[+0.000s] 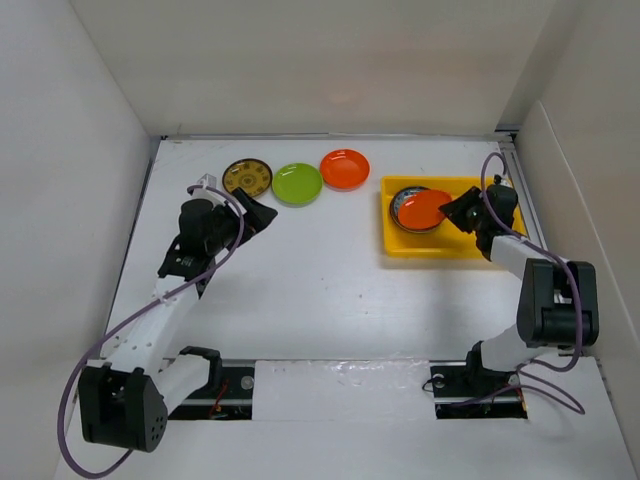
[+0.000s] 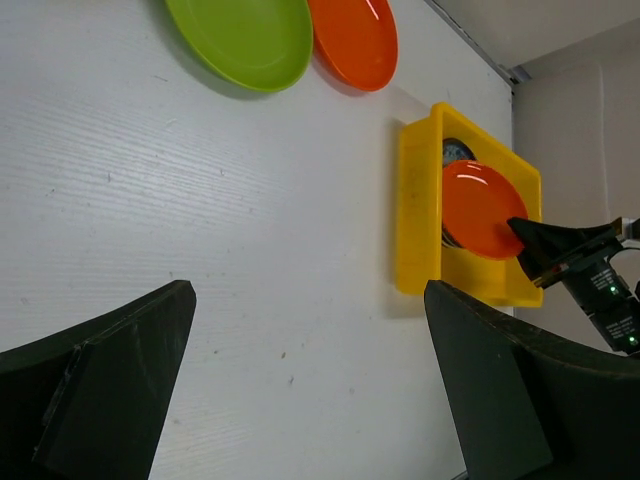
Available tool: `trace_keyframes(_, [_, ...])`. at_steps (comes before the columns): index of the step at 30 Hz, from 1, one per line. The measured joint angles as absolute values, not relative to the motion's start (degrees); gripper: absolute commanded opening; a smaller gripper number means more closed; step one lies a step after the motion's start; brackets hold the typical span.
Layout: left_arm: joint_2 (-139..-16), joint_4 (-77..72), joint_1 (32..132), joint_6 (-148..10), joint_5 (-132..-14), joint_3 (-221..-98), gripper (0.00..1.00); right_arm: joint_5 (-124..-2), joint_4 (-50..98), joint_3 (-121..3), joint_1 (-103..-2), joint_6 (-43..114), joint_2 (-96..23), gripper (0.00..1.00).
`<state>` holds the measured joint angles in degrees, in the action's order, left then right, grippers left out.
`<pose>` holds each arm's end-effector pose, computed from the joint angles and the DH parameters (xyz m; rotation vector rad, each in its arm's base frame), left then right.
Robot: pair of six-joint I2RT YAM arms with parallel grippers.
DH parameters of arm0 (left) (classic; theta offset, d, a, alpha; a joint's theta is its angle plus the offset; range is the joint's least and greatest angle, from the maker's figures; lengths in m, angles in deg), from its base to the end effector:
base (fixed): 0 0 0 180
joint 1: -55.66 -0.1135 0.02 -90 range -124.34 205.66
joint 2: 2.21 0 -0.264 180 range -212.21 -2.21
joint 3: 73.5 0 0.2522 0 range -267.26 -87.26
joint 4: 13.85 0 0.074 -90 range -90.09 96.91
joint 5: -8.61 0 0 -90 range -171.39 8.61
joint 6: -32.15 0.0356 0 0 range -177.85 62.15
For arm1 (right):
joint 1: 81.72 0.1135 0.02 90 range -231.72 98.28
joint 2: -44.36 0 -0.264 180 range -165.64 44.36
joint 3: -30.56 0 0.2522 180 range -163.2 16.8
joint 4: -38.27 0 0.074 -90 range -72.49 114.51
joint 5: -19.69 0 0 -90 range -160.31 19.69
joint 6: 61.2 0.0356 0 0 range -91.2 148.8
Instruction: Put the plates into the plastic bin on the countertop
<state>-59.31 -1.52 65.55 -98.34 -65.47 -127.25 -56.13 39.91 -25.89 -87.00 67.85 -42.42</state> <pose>0.2274 -0.0496 0.2912 -0.3093 1.8992 -0.8594 0.3175 -0.0206 0.1976 0.6513 2.0105 0.6137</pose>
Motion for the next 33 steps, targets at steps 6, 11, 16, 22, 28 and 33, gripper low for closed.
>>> trace_keyframes(6, [-61.3,-1.5,65.6,-98.9,-66.9,-127.3,1.0,-55.5,40.3,-27.9,-87.7,68.2,-43.6,1.0])
trace_keyframes(11, [-64.5,-2.4,65.6,-100.9,-69.8,-127.3,1.0,-56.2,39.5,-28.3,-87.2,68.2,-41.3,1.0])
trace_keyframes(16, [-72.0,-5.3,64.6,-103.9,-73.2,-127.3,1.0,-59.4,34.8,-29.0,-84.6,67.6,-33.7,1.0])
trace_keyframes(22, [-84.9,-7.7,62.4,-107.2,-78.2,-131.2,1.0,-61.9,30.1,-29.0,-78.3,66.2,-23.9,1.0])
trace_keyframes(28, [-96.4,-13.3,59.9,-111.8,-79.8,-137.7,1.0,-57.0,29.0,-27.3,-76.1,64.6,-18.1,1.0])
trace_keyframes(33, [-104.3,-16.0,57.7,-116.8,-81.1,-141.3,1.0,-52.5,28.0,-25.4,-75.3,63.9,-15.5,1.0])
